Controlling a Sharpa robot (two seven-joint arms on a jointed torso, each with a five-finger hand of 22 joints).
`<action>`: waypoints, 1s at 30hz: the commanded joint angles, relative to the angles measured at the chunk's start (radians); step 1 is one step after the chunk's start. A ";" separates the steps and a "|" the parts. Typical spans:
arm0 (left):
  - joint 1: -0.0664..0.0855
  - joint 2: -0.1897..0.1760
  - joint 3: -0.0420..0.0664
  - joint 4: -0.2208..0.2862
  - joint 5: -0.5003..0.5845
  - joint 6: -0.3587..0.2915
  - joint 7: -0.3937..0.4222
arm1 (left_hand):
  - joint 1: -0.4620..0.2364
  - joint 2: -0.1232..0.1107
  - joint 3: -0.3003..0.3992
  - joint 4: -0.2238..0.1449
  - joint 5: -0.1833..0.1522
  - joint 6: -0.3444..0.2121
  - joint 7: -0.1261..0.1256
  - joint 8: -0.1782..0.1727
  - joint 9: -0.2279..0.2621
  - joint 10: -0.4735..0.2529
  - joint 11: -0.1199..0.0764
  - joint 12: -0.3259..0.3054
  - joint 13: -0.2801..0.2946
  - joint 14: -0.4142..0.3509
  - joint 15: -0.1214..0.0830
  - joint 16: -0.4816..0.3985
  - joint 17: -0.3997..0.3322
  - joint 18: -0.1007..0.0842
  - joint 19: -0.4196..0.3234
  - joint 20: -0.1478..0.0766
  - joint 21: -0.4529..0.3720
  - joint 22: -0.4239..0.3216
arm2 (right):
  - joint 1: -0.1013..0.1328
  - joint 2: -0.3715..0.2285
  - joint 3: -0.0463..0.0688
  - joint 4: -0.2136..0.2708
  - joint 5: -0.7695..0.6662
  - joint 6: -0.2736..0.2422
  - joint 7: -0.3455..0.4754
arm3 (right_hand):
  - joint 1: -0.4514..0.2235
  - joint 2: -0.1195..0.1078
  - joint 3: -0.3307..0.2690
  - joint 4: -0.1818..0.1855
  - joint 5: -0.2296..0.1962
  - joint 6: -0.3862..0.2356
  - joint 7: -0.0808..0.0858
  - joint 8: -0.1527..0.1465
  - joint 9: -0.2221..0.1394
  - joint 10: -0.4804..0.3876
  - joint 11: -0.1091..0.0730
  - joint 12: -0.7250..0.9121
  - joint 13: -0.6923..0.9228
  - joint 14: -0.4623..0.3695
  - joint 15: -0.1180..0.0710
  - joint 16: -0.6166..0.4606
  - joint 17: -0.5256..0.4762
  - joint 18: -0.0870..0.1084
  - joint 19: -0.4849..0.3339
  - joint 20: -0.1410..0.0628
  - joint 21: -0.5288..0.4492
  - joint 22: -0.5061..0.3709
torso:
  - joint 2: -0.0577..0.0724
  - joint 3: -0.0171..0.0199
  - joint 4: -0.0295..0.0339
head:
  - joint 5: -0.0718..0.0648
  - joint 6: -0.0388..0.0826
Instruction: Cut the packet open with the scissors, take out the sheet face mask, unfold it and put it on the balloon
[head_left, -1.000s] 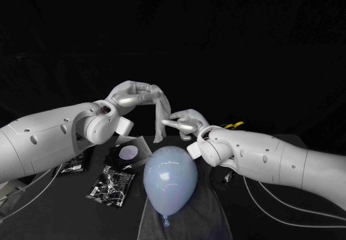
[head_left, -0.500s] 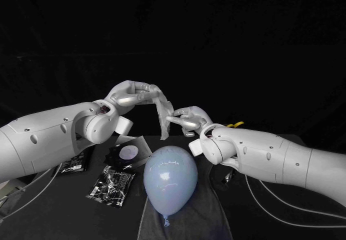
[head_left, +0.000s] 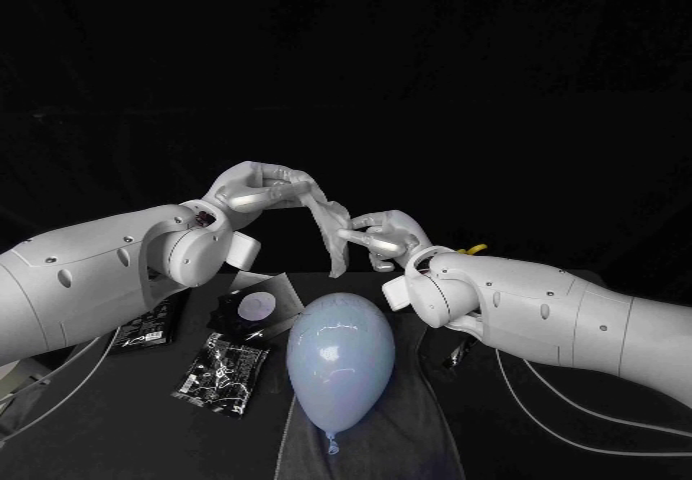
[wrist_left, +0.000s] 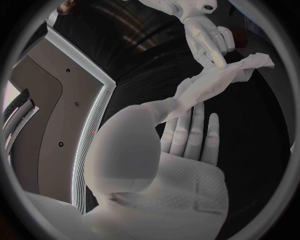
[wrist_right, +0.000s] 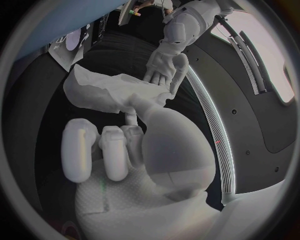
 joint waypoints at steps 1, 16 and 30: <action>0.000 0.003 0.001 0.005 0.009 -0.005 0.002 | -0.001 0.007 0.000 -0.003 0.006 -0.004 0.002 0.003 0.080 -0.007 0.001 -0.003 -0.001 -0.009 0.000 -0.003 0.002 -0.014 0.003 -0.002 -0.002 0.001 | 0.002 0.002 0.001 0.005 -0.008 0.020 0.006 | -0.027 -0.014 -0.016 0.004 0.003 -0.046 0.026 -0.031 -0.019 0.053 0.028 -0.011 0.209 0.103 0.026 0.004 0.263 -0.004 0.016 0.019 -0.009 0.207 | 0.000 -0.0003 0.0007 | 0.001 -0.001; 0.000 0.004 0.001 0.016 0.009 -0.001 0.000 | 0.000 0.007 0.000 -0.005 0.006 -0.005 0.002 0.004 0.082 -0.007 0.001 -0.002 -0.001 -0.009 0.000 -0.003 0.002 -0.014 0.002 -0.002 -0.002 0.001 | 0.003 0.018 0.001 -0.002 -0.015 0.032 -0.005 | -0.035 -0.026 -0.028 0.003 0.003 -0.074 0.046 -0.059 -0.036 0.040 0.047 -0.022 0.198 0.103 0.045 0.004 0.263 -0.002 0.010 0.036 -0.018 0.204 | 0.000 -0.0008 0.0009 | 0.001 -0.005; 0.000 0.004 0.001 0.026 0.012 0.004 0.001 | 0.000 0.008 -0.001 -0.007 0.006 -0.005 0.002 0.006 0.086 -0.005 0.000 -0.001 0.000 -0.008 -0.001 -0.002 0.004 -0.014 0.004 -0.002 -0.002 0.001 | 0.004 0.036 0.001 -0.041 -0.043 0.013 -0.012 | -0.025 -0.031 -0.040 -0.008 0.003 -0.132 0.069 -0.105 -0.060 0.008 0.069 -0.051 0.170 0.103 0.065 0.004 0.263 0.005 -0.006 0.057 -0.045 0.195 | 0.001 -0.0010 -0.0002 | 0.001 -0.007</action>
